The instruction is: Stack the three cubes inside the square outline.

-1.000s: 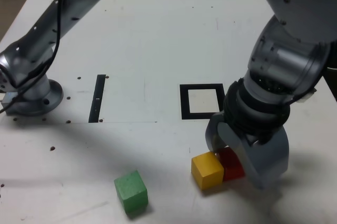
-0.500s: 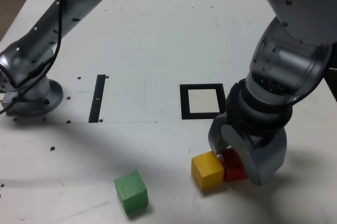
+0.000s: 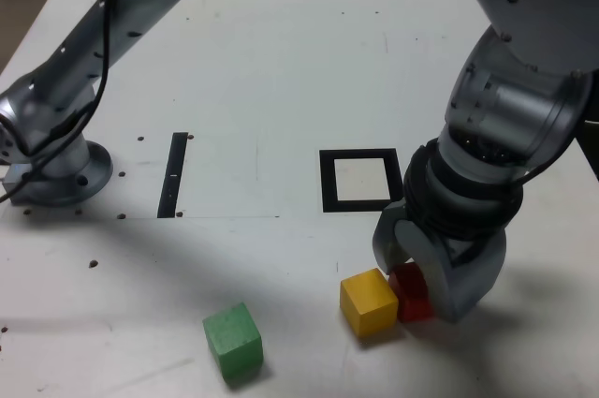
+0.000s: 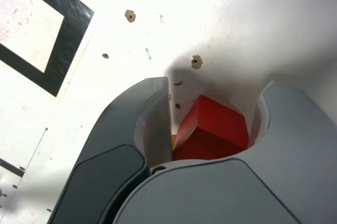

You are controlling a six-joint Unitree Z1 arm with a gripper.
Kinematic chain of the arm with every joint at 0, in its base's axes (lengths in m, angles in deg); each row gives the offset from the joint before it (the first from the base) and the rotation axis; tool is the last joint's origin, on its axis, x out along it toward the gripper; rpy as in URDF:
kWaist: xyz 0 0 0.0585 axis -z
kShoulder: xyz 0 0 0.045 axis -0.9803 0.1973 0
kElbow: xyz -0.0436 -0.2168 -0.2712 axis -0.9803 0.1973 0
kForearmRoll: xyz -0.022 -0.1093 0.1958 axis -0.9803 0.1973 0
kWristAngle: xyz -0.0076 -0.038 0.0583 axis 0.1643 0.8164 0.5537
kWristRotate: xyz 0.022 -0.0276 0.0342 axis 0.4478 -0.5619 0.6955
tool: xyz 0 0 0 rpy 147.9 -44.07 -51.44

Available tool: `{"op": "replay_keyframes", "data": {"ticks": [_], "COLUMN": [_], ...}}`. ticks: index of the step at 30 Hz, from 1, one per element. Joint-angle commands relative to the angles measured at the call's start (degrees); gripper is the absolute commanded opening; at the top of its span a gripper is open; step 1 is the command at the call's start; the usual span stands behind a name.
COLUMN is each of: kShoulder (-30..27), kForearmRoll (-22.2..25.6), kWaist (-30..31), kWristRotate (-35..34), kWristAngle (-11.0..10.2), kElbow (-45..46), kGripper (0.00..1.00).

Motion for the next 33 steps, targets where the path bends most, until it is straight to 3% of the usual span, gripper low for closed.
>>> {"op": "replay_keyframes", "data": {"ticks": [1, 14, 24, 26, 31, 33], "kShoulder": [0.0, -3.3, -5.8, -6.0, -6.0, -5.8], "kForearmRoll": [0.2, 6.7, 9.7, 9.8, 9.9, 9.9], "kWaist": [-0.1, -2.2, -6.8, -6.9, -6.9, -6.7], "kWristRotate": [-0.1, -1.7, -5.5, -5.2, -3.0, -2.5], "kWristAngle": [0.0, -1.8, -0.9, -0.6, 1.3, 2.1], "kElbow": [-0.1, -5.5, -6.8, -7.3, -7.6, -7.2], "kGripper": [0.31, 0.31, 0.31, 0.38, 0.84, 0.96]}}
